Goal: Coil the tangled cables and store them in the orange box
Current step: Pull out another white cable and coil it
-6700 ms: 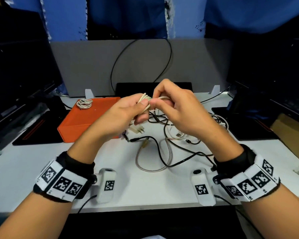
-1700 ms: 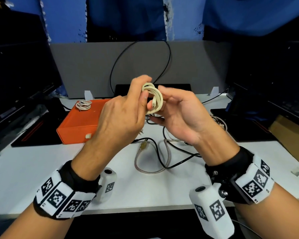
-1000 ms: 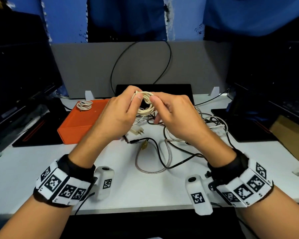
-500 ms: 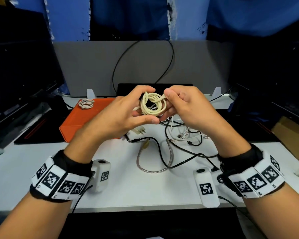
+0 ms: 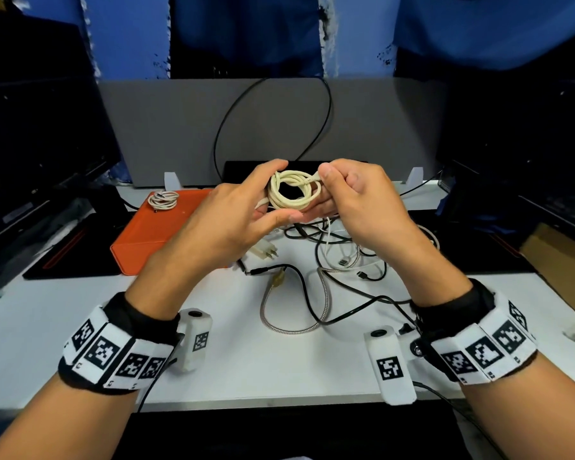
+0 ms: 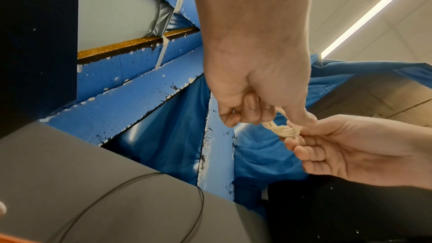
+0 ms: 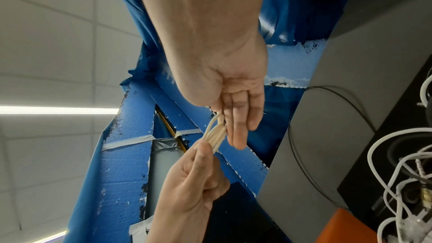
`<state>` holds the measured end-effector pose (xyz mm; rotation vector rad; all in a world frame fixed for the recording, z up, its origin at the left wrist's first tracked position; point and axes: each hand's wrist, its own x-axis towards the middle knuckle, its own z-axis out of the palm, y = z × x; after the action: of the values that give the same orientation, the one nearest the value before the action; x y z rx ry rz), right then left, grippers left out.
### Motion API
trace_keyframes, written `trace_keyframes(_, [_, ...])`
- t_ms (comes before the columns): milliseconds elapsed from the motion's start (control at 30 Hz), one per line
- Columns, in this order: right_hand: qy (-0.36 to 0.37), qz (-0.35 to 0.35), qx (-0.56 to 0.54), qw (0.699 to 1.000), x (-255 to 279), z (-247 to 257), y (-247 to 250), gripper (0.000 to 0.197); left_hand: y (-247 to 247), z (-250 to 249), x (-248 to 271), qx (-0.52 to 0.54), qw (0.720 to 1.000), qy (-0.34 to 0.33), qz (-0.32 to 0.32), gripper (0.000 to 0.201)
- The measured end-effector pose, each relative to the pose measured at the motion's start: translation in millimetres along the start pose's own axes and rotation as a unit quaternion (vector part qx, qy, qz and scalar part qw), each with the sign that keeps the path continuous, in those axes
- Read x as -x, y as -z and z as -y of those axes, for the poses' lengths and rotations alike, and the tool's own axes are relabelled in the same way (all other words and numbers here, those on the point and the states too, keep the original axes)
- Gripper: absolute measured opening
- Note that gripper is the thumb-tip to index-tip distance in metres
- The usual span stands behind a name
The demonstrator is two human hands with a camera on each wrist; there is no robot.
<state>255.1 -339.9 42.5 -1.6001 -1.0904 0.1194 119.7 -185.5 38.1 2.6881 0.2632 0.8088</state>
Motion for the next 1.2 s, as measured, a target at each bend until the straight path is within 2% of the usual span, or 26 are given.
trace_keyframes(67, [0.005,0.006,-0.01,1.0,0,2,0,0.034,2,2,0,-0.016,1.0,-0.01,-0.02,0.079])
trace_keyframes(200, [0.011,0.002,-0.032,0.999,1,3,-2,0.035,-4,5,0,-0.064,0.992,-0.042,-0.101,0.052])
trace_keyframes(267, [0.006,0.003,-0.039,0.999,0,3,-2,0.035,-6,2,1,-0.079,0.988,-0.046,-0.127,0.049])
trace_keyframes(367, [0.007,-0.001,-0.017,1.0,1,1,-2,0.034,-2,-2,1,-0.06,0.996,-0.018,-0.07,0.07])
trace_keyframes(433, [0.029,-0.019,0.056,0.998,2,0,-2,0.034,-2,-4,3,-0.035,0.998,0.001,-0.044,0.077])
trace_keyframes(500, [0.045,-0.023,0.106,0.993,3,1,-4,0.035,-3,-7,4,-0.025,0.997,0.024,-0.063,0.066])
trace_keyframes(567, [0.047,-0.01,0.106,0.993,3,0,-5,0.034,-4,-8,4,-0.032,0.995,0.041,-0.08,0.052])
trace_keyframes(733, [0.042,0.009,0.026,0.999,2,0,0,0.033,8,-2,3,-0.009,0.998,0.018,-0.067,0.037])
trace_keyframes(867, [0.004,0.026,-0.033,0.999,2,2,-1,0.035,10,5,3,0.036,0.999,0.011,-0.028,0.04])
trace_keyframes(967, [-0.001,0.031,-0.053,0.998,2,1,-1,0.035,11,8,1,0.016,1.0,0.005,-0.024,0.058])
trace_keyframes(1033, [0.0,0.028,-0.057,0.998,1,1,-1,0.035,11,8,-1,0.01,0.999,0.006,-0.033,0.064])
trace_keyframes(1100, [0.0,0.026,-0.054,0.998,1,0,-1,0.034,9,10,-1,0.03,0.999,0.01,-0.031,0.061])
trace_keyframes(1200, [0.008,0.031,-0.023,0.999,1,-4,-3,0.031,6,14,-1,0.108,0.993,0.04,0.006,0.056])
